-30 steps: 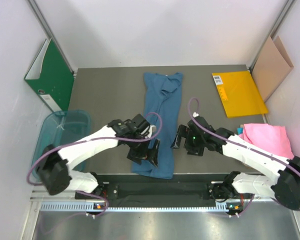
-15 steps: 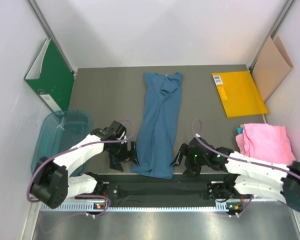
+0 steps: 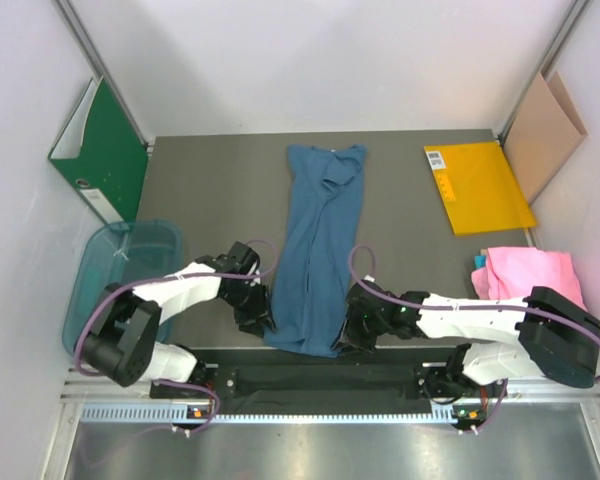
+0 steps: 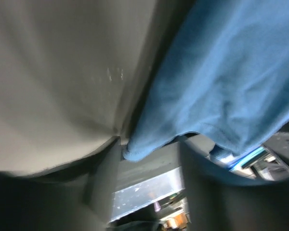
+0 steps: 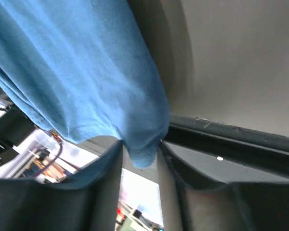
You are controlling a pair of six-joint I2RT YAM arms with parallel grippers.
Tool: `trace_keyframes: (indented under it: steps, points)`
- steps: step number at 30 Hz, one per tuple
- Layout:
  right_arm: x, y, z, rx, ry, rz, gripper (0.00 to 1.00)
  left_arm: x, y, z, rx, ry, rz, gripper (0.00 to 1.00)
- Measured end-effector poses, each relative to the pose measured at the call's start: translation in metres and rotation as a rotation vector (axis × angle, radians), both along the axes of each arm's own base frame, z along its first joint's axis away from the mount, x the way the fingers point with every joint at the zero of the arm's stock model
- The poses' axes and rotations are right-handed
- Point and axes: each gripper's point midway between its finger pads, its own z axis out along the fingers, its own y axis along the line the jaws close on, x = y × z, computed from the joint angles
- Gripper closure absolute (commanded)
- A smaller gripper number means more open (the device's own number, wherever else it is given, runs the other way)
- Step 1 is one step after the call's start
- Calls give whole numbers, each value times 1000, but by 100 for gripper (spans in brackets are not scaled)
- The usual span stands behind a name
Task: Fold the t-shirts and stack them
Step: Grab the bottom of the folded rectangular tshirt with both arms, then fold the folded rectangular tshirt in 1/3 of the way
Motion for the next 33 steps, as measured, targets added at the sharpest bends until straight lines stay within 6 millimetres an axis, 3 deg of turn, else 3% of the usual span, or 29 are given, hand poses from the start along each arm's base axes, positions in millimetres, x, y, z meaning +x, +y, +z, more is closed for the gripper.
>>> trace_keyframes:
  steps: [1, 9, 13, 17, 22, 27, 33]
  points:
    - [0, 0, 0, 1, 1, -4, 97, 0, 0, -2, -1, 5, 2, 100]
    - [2, 0, 1, -4, -10, -8, 100, -4, -7, -5, -43, 35, -16, 100]
    - [3, -2, 10, -9, -26, 6, 100, -10, -10, 9, -89, 32, -39, 100]
    - [9, 2, 33, -2, -72, 34, 100, -6, -14, 34, -116, 13, -66, 100]
    - [34, 10, 71, 16, -172, 50, 100, 27, -30, 81, -159, -100, -90, 100]
    - [83, -3, 102, -14, -289, 12, 100, 78, -50, 122, -177, -230, -85, 100]
    - [149, -30, 119, -97, -400, -4, 100, 131, -65, 130, -161, -259, -57, 100]
